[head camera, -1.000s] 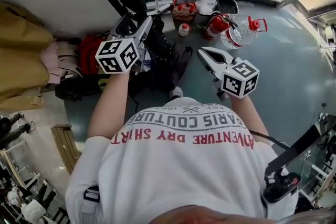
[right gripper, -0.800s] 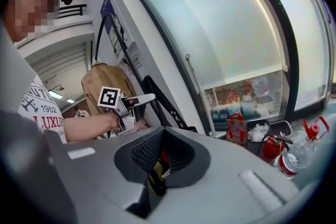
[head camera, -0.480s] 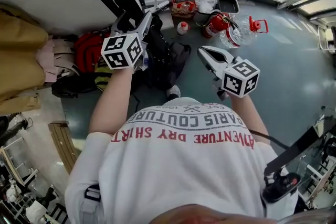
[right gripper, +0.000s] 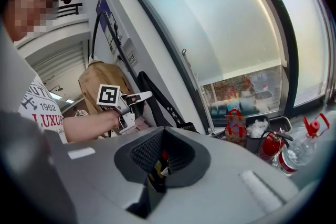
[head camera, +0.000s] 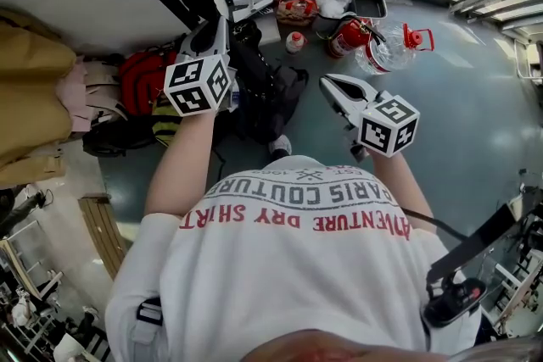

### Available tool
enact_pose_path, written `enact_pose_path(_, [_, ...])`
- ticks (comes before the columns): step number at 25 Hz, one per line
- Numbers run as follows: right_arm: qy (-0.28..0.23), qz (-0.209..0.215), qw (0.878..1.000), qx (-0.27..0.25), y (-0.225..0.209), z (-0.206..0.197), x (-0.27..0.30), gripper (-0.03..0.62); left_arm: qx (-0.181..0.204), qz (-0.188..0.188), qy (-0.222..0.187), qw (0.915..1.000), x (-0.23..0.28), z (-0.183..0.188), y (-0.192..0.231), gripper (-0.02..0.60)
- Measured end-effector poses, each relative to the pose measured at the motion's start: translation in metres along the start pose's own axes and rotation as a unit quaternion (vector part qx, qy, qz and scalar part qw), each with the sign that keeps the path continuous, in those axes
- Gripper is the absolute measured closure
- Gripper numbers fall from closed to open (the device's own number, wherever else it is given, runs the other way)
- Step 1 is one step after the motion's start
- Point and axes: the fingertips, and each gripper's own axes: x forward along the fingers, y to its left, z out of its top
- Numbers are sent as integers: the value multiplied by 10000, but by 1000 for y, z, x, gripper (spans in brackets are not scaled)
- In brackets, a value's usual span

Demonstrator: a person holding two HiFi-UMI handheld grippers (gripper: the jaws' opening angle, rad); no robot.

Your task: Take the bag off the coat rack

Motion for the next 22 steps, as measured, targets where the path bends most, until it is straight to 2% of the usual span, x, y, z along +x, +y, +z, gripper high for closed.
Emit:
enact_pose_path(13, [8, 9, 10000, 55, 5, -4, 1, 592, -415, -285, 74, 9987, -4, 7, -10, 563])
enact_pose_path(18, [26, 13, 9999, 97, 6, -2, 2, 592, -450, -491, -81, 9977, -7, 35, -19, 563])
enact_pose_path(22, [3, 32, 9999, 98, 5, 2, 1, 592, -326, -711, -217, 9967, -10, 59, -34, 563])
